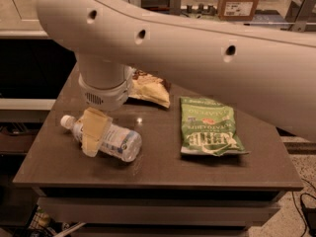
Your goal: Place blue plastic bottle upright
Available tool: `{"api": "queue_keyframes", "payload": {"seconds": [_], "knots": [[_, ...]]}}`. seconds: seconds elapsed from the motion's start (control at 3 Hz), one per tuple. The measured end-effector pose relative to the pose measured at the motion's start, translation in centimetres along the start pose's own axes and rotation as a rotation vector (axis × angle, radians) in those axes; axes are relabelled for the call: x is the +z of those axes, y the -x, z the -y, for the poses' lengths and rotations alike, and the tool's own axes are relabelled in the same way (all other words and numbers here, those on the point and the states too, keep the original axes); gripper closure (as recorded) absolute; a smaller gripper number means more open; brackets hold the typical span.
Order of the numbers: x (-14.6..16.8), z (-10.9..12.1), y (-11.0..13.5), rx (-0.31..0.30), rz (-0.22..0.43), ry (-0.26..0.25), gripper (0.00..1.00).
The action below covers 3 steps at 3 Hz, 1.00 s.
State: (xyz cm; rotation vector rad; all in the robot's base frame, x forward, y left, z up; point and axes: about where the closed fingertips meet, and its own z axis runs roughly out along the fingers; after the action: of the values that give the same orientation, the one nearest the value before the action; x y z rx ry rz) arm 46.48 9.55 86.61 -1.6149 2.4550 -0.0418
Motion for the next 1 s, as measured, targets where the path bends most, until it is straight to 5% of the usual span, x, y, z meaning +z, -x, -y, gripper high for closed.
{"api": "queue_keyframes", "payload": {"seconds": [0.33,1.0], "knots": [[0.8,-0.7,-0.3,0.069,0.023,0.027,0.00],[3.3,-3.6,0.8,0.090,0.044,0.096,0.00]]}}
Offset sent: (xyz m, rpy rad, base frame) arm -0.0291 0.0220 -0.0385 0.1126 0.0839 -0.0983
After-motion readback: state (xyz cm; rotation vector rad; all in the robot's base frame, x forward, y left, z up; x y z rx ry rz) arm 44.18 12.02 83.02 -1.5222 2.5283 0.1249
